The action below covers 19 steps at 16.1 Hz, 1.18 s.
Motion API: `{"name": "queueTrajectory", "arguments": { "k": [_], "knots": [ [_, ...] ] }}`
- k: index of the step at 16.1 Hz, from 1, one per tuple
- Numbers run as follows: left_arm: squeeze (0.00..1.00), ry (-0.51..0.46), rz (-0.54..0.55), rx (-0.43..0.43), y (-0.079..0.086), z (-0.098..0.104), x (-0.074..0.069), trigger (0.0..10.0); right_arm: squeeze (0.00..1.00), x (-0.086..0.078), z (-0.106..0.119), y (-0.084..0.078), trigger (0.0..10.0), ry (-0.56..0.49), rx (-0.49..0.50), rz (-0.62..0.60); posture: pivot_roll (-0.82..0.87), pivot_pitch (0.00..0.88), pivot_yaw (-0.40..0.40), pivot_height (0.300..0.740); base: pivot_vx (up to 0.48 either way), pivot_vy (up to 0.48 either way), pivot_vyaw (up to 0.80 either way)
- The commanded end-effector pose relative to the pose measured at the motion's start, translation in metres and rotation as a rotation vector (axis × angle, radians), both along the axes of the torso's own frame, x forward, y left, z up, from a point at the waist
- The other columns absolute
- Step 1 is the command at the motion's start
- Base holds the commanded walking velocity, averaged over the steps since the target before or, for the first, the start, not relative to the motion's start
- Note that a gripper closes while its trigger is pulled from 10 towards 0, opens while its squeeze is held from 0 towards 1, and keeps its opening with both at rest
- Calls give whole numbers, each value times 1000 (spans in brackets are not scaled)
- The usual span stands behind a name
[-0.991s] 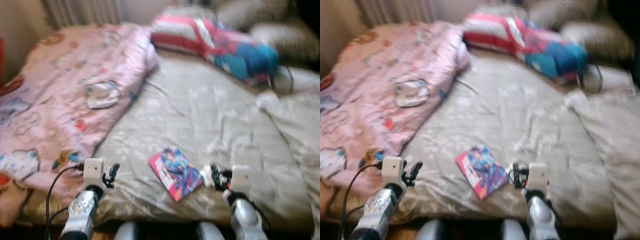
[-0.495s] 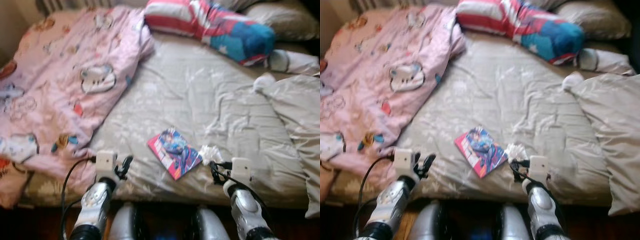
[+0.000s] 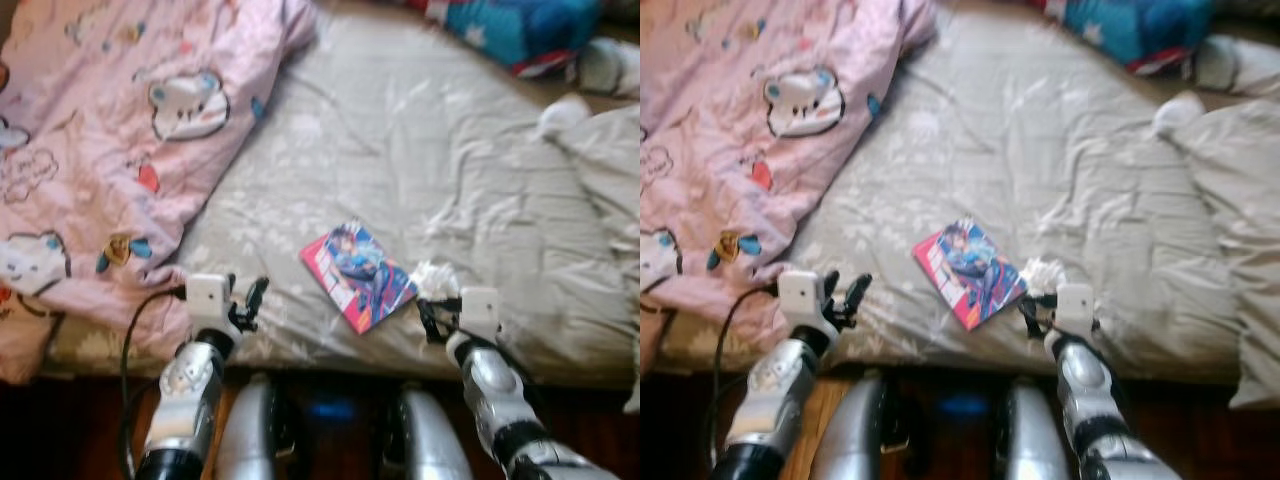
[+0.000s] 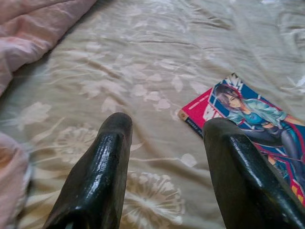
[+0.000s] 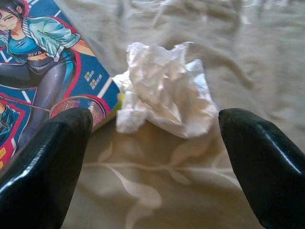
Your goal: Clean up the room
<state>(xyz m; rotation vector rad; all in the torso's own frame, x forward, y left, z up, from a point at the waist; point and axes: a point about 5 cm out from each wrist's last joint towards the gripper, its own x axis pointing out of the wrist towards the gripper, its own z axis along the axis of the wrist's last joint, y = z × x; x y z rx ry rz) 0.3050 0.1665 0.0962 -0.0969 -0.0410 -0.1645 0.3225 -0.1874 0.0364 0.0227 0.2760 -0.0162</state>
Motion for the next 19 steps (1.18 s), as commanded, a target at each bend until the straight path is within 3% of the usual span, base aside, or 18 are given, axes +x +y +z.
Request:
{"name": "queueTrajectory", "arguments": {
  "k": [1,7,14,15,16,17,18,19],
  "knots": [
    [0,21,8,1,3,0,-6,10000,0,-8,-12,-2,10000,58,8,-14,108,483,43,646,0,0,0],
    [0,-13,-3,-10,2,31,-17,10000,0,9,8,-2,10000,9,0,-34,166,533,76,646,0,0,0],
    [0,40,0,1,11,36,-31,10000,0,7,6,-18,10000,59,-63,-96,191,523,89,646,0,0,0],
    [0,39,5,-14,10,38,-31,10000,0,7,5,-18,7961,59,-57,-96,192,519,89,646,0,0,0],
    [0,30,5,-32,9,43,-30,10000,0,7,5,-19,4471,65,-64,-94,190,521,88,646,0,0,0],
    [0,16,-8,-28,5,48,-30,10000,0,6,3,-20,1608,76,-62,-98,191,515,90,646,0,0,0],
    [0,13,-24,-17,3,49,-30,10000,0,4,1,-19,0,89,-70,-95,193,514,90,646,0,0,0],
    [0,18,-34,-10,2,48,-32,10000,0,3,-1,-19,0,101,-79,-96,193,514,92,646,0,0,0]
  ]
}}
